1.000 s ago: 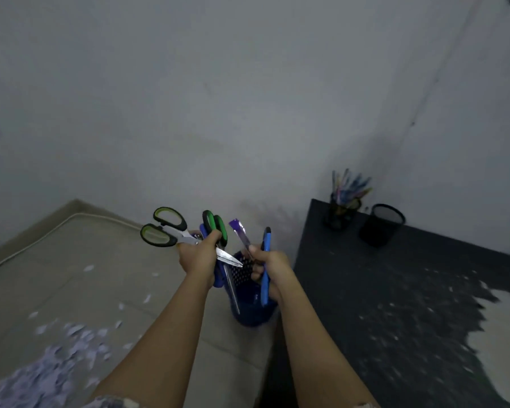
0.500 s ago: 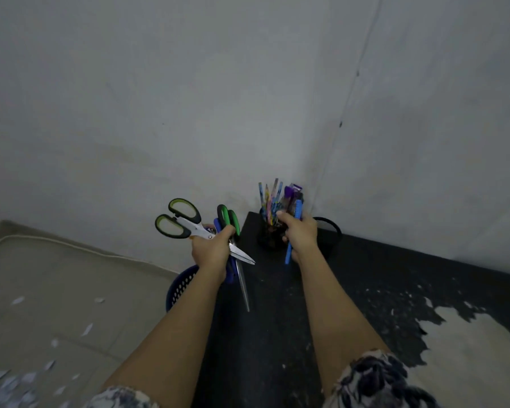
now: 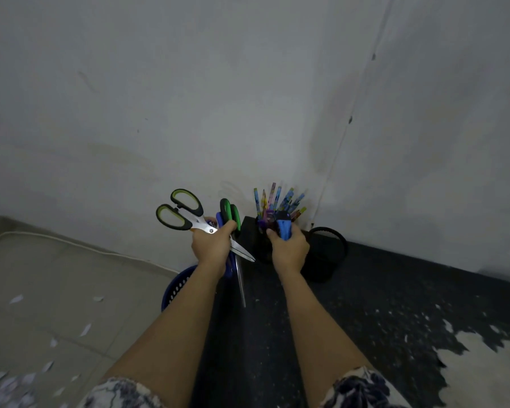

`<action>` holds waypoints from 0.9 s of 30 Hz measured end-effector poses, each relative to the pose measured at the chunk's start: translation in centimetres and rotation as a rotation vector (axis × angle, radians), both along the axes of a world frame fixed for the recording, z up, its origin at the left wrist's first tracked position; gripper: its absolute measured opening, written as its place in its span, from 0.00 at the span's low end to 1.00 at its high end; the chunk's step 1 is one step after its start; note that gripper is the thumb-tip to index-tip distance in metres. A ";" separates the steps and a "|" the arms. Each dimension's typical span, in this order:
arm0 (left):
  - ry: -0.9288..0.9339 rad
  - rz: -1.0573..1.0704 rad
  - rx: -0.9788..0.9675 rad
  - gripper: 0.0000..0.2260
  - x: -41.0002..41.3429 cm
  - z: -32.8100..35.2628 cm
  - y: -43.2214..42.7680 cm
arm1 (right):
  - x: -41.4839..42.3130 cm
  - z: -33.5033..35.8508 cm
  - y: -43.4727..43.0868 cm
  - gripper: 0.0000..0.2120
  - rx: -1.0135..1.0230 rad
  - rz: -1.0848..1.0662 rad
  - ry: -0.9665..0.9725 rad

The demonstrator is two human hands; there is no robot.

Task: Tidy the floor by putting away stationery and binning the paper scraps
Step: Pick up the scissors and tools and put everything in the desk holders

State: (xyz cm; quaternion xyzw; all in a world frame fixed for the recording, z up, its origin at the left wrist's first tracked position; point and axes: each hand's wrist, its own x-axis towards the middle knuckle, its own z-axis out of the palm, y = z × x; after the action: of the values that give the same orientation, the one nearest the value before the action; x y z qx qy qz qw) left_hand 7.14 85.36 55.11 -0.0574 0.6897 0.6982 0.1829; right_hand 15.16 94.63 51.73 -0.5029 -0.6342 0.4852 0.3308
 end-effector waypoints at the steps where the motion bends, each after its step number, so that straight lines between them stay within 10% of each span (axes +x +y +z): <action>1: -0.001 0.004 -0.001 0.14 -0.1 0.0 0.2 | -0.1 0.1 0.0 0.19 0.009 -0.007 0.015; 8: 0.004 -0.027 -0.021 0.14 0.2 -0.5 1.2 | -0.2 2.6 0.9 0.07 -0.069 -0.111 0.233; 15: -0.016 0.007 0.009 0.14 1.5 -0.4 1.4 | 3.8 6.9 6.2 0.10 -0.792 -0.184 0.763; 27: -0.023 -0.024 0.042 0.15 3.7 0.7 2.0 | 7.9 10.8 6.3 0.06 -0.801 0.212 -0.331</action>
State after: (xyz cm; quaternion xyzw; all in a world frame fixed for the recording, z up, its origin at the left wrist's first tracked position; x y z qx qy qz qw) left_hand 10.79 87.32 55.83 -0.0533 0.6735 0.7095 0.2004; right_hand 23.10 100.90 62.53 -0.5945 -0.4888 0.6367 -0.0476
